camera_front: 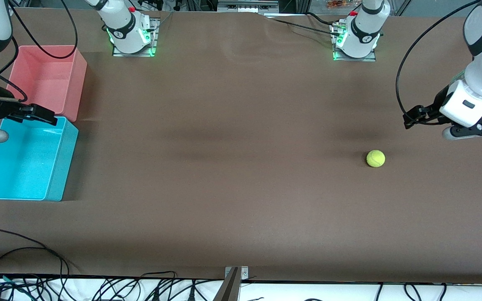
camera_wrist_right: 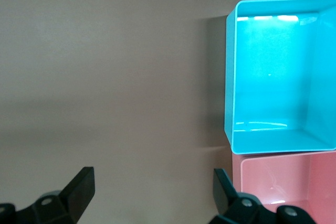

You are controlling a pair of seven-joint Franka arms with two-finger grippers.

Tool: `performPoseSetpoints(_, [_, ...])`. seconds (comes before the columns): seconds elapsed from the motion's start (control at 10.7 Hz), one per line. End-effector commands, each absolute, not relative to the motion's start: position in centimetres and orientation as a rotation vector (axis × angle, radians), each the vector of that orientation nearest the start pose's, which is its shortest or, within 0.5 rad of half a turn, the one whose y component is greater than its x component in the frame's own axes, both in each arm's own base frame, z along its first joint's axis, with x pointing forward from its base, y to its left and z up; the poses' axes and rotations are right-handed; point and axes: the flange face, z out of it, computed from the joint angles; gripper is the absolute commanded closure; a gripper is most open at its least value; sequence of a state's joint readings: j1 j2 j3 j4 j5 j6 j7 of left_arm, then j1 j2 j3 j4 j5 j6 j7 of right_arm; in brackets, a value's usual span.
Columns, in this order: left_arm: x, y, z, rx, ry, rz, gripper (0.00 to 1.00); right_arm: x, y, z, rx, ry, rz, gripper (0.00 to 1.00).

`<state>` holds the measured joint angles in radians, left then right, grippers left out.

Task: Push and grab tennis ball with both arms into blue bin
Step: 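Lower the left gripper down beside the tennis ball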

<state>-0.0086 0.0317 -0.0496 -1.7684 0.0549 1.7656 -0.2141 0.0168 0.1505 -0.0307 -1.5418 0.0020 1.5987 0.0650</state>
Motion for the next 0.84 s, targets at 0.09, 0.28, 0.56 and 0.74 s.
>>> performPoseSetpoints(0.09, [57.1, -0.9, 45.9, -3.063, -0.231, -0.039, 0.0, 60.1, -0.8, 55.4, -3.127, 0.112, 0.163, 0.0])
performPoseSetpoints(0.28, [56.7, -1.0, 43.1, -3.074, -0.227, -0.07, 0.0, 60.1, -0.9, 55.3, -3.131, 0.109, 0.166, 0.0])
performPoseSetpoints(0.56, [56.2, -0.6, 38.4, -3.081, -0.229, -0.083, 0.0, 60.2, -0.8, 55.2, -3.128, 0.104, 0.166, 0.0])
performPoseSetpoints(0.74, [55.2, -0.7, 34.5, -3.086, -0.215, -0.102, 0.0, 60.1, -0.9, 55.3, -3.131, 0.104, 0.166, 0.0])
